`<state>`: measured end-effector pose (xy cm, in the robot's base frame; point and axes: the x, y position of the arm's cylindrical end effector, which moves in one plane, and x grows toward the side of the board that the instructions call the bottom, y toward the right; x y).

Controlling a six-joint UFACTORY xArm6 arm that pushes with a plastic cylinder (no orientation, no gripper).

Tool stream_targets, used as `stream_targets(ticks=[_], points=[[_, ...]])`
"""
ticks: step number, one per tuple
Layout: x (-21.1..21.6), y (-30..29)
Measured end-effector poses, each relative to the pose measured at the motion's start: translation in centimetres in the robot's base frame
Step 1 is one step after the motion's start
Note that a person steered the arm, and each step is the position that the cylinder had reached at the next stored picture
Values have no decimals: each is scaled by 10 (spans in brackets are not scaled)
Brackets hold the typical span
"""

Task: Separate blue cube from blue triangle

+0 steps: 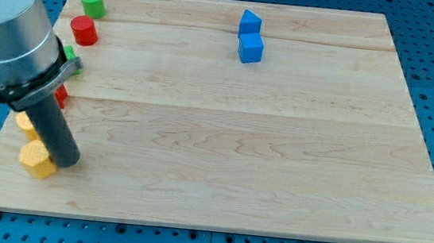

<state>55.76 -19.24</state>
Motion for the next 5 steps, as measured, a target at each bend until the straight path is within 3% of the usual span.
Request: stream_targets(ticks=[1, 3, 5], points=[[-6, 15], [11, -12], [-83, 148]])
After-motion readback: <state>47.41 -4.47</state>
